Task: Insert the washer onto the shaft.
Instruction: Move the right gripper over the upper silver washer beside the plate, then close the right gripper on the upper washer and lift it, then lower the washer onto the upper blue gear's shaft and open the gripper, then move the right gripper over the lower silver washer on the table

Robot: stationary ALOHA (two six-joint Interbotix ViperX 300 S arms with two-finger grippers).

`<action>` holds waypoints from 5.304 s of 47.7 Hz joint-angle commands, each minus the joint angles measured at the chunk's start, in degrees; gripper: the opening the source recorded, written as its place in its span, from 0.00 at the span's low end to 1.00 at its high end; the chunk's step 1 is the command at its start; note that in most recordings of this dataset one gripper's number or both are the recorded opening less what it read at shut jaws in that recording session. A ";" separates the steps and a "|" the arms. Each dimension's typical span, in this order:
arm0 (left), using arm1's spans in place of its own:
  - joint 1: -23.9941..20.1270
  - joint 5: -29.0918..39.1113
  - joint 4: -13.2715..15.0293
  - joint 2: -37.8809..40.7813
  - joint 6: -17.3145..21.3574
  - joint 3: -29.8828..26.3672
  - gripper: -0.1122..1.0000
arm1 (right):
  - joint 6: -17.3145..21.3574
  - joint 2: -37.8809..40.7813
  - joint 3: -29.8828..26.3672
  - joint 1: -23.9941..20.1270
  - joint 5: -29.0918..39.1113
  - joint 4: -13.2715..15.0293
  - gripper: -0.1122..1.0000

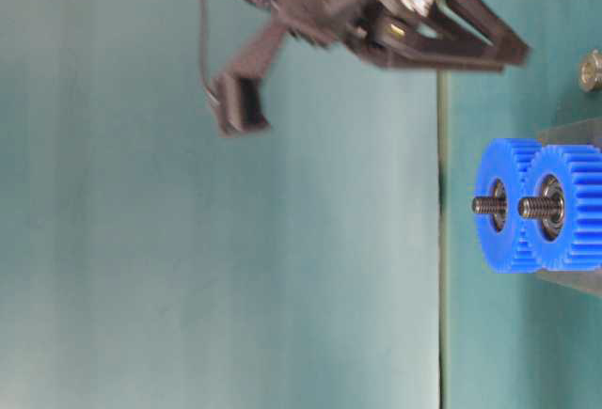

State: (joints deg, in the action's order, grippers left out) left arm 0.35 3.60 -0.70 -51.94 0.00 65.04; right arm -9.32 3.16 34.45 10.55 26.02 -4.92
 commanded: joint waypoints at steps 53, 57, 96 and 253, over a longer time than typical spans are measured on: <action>-0.09 -0.26 -0.18 0.70 -0.35 -0.18 0.10 | 0.88 8.35 -3.52 1.05 0.44 0.62 0.58; -0.09 -0.26 -0.18 0.70 -0.35 -0.18 0.10 | 0.88 8.35 -3.52 1.05 1.41 0.62 0.51; -0.18 -0.70 -0.18 0.18 -1.32 0.35 0.10 | 2.02 2.90 -20.30 -0.79 16.08 0.62 0.37; -0.09 -0.70 -0.18 0.00 -2.64 0.18 0.10 | 15.82 4.75 -4.75 -10.28 5.10 0.97 0.80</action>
State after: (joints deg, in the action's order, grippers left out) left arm 0.26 3.43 -0.70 -52.21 -2.55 66.18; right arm 5.89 7.82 29.79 0.53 32.26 -3.96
